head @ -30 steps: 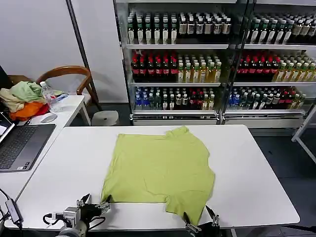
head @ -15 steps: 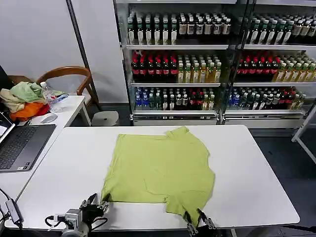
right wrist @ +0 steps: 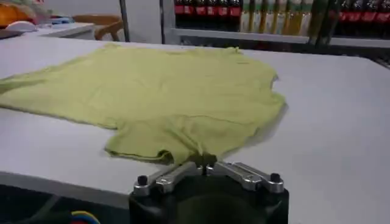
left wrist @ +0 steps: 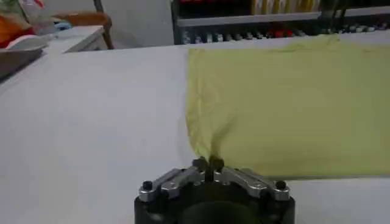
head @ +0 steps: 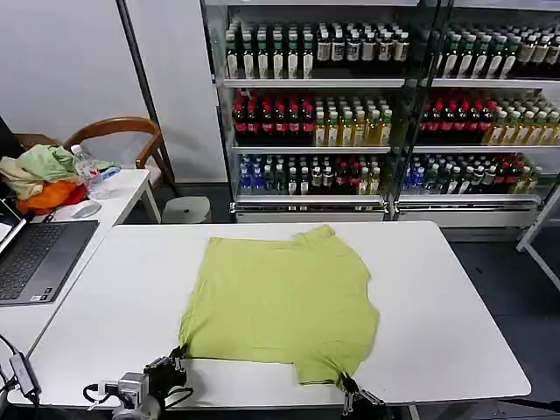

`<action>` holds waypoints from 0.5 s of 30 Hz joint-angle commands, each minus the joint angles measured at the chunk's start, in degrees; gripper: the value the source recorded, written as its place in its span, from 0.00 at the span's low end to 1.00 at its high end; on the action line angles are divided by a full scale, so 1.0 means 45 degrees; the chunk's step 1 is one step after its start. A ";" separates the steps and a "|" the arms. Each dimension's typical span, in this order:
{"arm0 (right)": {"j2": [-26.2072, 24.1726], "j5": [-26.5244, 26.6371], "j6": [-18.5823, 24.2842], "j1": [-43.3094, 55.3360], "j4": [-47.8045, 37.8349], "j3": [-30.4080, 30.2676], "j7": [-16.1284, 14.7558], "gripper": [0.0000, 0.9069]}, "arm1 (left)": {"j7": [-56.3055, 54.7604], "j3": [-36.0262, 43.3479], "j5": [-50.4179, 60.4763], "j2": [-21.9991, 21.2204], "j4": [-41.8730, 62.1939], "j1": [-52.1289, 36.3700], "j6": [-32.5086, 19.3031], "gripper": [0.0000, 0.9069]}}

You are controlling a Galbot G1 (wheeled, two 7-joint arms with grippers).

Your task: Fold and organize the clothes.

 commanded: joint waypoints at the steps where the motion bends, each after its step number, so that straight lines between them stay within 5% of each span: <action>1: -0.0165 -0.0136 0.0276 -0.0769 0.0558 0.0492 -0.0510 0.00 | 0.0097 -0.0332 0.0303 0.0030 -0.0959 0.0776 -0.0048 0.04; 15: -0.0756 -0.0004 0.0331 -0.1866 0.2396 0.1583 -0.1066 0.00 | 0.0192 -0.0999 0.0432 0.0128 -0.2449 0.1717 -0.0189 0.06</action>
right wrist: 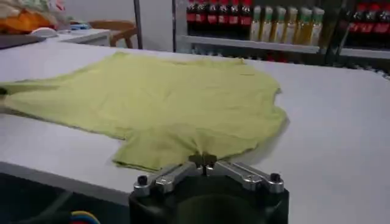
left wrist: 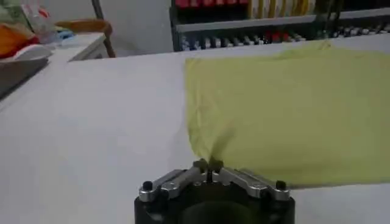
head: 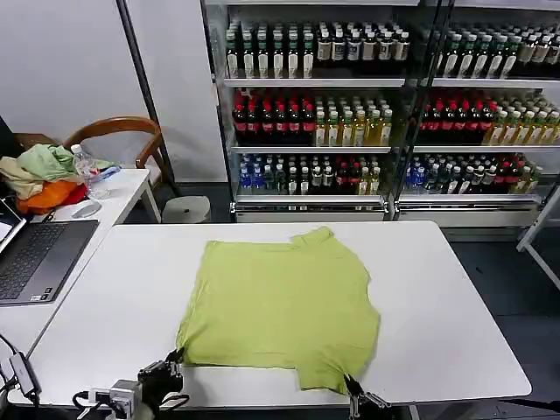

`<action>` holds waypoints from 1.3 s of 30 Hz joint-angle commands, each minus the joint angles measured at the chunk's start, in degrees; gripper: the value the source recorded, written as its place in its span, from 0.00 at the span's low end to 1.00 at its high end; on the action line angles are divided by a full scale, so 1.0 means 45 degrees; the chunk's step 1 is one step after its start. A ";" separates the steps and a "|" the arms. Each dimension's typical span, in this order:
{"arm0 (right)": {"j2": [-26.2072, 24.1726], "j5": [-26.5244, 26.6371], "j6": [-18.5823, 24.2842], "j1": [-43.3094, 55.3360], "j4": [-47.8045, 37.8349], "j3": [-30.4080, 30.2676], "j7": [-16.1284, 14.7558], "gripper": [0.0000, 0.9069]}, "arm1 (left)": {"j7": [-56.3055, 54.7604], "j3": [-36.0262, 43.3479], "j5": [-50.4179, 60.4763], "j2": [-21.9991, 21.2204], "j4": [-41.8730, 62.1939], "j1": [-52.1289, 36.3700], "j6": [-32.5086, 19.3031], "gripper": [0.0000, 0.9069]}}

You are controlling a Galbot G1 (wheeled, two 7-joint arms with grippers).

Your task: Fold and organize the clothes.

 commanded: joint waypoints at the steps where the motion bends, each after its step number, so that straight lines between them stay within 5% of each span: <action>1: -0.0141 0.0161 0.0068 -0.0288 0.1139 0.0782 -0.0281 0.00 | 0.0139 -0.0460 -0.0048 0.0086 -0.0984 0.0357 -0.0261 0.06; 15: 0.0089 0.2477 -0.1694 0.4748 -0.0305 0.0566 0.0005 0.00 | 0.1018 -0.0454 -0.1718 0.0446 0.0739 -0.2269 -0.0767 0.06; 39: 0.0903 0.1514 -0.1622 0.8863 -0.5377 -0.1213 -0.0784 0.00 | 0.2315 0.1612 -0.2136 0.0303 0.5528 -0.6877 -0.1770 0.06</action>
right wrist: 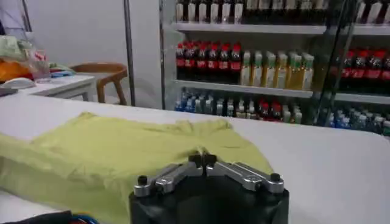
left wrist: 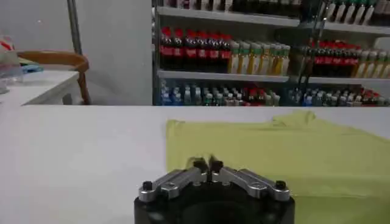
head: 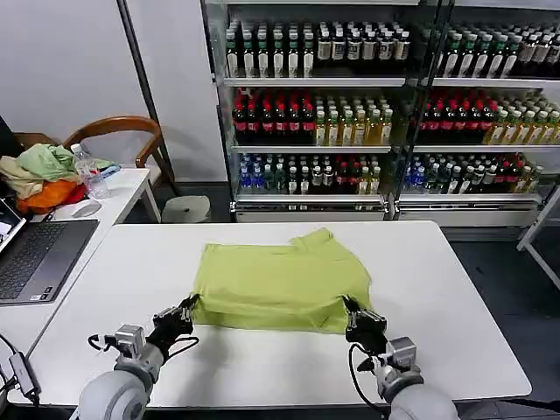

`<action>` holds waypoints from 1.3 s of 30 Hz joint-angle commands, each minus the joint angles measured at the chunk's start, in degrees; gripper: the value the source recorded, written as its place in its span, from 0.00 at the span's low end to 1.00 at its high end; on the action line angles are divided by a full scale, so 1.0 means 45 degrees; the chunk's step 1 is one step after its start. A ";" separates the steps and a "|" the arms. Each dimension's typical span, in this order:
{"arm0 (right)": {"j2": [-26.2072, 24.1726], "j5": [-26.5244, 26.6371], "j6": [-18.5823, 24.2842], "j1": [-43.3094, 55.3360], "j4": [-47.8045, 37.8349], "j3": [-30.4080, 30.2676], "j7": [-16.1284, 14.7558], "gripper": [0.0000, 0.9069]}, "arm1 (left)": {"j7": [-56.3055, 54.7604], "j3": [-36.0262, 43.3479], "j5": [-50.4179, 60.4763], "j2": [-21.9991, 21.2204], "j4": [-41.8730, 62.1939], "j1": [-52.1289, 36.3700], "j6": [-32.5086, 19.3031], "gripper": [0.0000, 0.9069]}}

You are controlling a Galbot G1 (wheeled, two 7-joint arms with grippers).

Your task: Fold and organize the clothes.

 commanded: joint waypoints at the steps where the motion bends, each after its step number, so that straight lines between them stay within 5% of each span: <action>1: 0.0204 -0.0381 0.0011 0.1623 -0.2025 -0.0443 -0.0325 0.00 | 0.0490 0.0632 -0.0219 0.0031 0.2242 -0.1983 -0.0416 0.06; 11: 0.0370 -0.0422 0.0145 0.2394 -0.3044 -0.0664 -0.0540 0.02 | 0.1061 0.0818 0.0236 0.0078 0.3177 -0.2138 -0.0573 0.06; 12: 0.0440 -0.0431 0.0143 0.2530 -0.3176 -0.0741 -0.0540 1.00 | 0.1089 0.0859 0.0352 0.0068 0.3205 -0.2144 -0.0577 1.00; 27: 0.0651 -0.0370 -0.0087 0.2251 -0.2877 -0.0404 0.0152 1.00 | 0.0821 0.0234 0.0621 0.0297 0.2103 -0.1623 -0.0853 1.00; 39: -0.0071 -0.0191 -0.0419 -0.1142 -0.0056 0.0291 0.0883 1.00 | -0.1022 0.0562 0.0732 0.0327 0.0114 0.0332 0.1074 1.00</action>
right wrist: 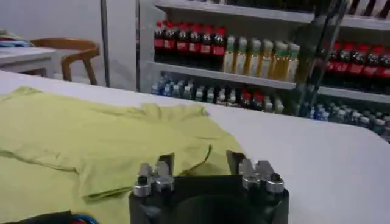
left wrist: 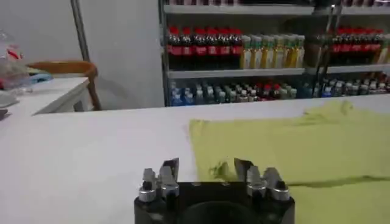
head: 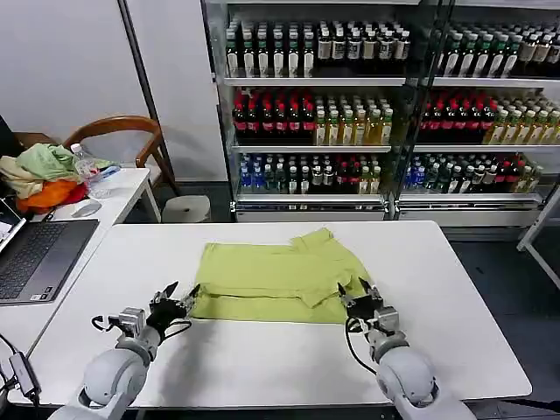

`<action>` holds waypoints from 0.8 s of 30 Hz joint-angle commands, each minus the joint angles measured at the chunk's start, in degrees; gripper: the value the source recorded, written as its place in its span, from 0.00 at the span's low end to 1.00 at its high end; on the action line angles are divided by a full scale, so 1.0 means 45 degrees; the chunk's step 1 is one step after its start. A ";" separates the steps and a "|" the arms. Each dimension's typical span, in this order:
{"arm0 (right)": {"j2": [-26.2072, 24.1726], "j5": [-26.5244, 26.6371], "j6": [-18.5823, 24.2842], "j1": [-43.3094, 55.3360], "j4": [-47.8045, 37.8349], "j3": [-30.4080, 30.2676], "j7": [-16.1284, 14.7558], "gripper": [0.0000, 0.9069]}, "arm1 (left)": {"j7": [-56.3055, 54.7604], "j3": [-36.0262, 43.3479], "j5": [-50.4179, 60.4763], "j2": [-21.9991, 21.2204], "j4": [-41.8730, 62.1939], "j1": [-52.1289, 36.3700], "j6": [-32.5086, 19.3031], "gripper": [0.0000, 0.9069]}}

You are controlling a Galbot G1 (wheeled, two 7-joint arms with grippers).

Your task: Fold and organize the clothes.

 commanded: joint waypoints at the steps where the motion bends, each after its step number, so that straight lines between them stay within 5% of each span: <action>1: -0.0233 0.0027 -0.0154 -0.2091 0.1637 0.0349 0.0445 1.00 | -0.1321 0.0213 0.0156 -0.0028 -0.1256 0.1154 0.1303 1.00; 7: -0.0242 0.0381 -0.0590 -0.2440 0.1704 0.0520 0.1085 1.00 | -0.1570 0.0205 0.0107 -0.0029 -0.0739 0.0992 0.1391 1.00; 9: -0.0229 0.0462 -0.0700 -0.2456 0.1622 0.0505 0.1226 0.26 | -0.1578 0.0201 0.0062 -0.0025 -0.0629 0.0934 0.1401 1.00; 10: -0.0212 0.0463 -0.0701 -0.2440 0.1555 0.0500 0.1295 0.00 | -0.1578 0.0210 0.0061 -0.0033 -0.0586 0.0888 0.1353 1.00; 11: -0.0184 0.0561 -0.0673 -0.2387 0.1480 0.0479 0.1327 0.00 | -0.1613 0.0222 0.0035 -0.0056 -0.0517 0.0806 0.1338 0.62; 13: -0.0160 0.0859 -0.0671 -0.2341 0.1487 0.0459 0.1416 0.00 | -0.1586 0.0239 -0.0046 -0.0084 -0.0424 0.0689 0.1225 0.04; 24: -0.0154 0.1235 -0.0814 -0.2079 0.1199 0.0476 0.1528 0.00 | -0.1501 0.0615 -0.0097 -0.0185 0.0105 0.0182 0.1049 0.04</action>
